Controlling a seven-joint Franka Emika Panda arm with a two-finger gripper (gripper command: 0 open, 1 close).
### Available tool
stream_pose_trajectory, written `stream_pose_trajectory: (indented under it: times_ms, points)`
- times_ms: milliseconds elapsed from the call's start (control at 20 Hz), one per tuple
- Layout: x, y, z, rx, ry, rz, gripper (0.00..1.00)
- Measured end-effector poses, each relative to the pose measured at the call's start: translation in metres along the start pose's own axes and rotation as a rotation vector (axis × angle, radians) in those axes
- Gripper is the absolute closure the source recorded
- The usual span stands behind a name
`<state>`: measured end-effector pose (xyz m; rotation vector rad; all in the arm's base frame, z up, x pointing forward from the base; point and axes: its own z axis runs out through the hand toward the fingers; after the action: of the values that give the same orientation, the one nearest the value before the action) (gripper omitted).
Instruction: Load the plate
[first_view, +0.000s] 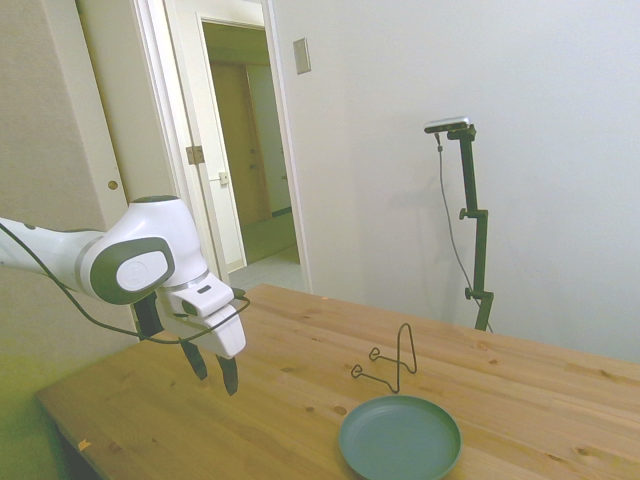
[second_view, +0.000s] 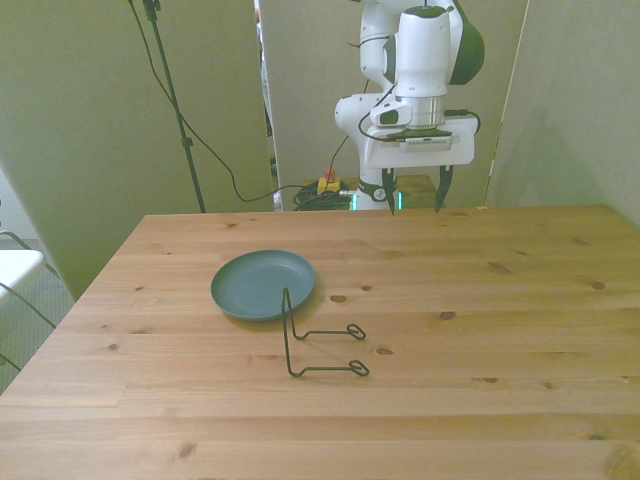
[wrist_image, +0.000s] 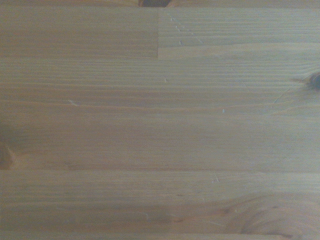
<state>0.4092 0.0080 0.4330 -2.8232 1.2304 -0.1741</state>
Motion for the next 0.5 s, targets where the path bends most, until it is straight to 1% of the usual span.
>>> stream_pose_trajectory:
  times_ms: [150, 350, 500]
  points:
    - [0.006, 0.003, -0.001, 0.011, -0.008, 0.006, 0.0]
    - [0.023, 0.007, -0.014, 0.025, 0.013, 0.035, 0.0]
    - [0.049, 0.019, -0.018, 0.0, 0.03, 0.074, 0.0]
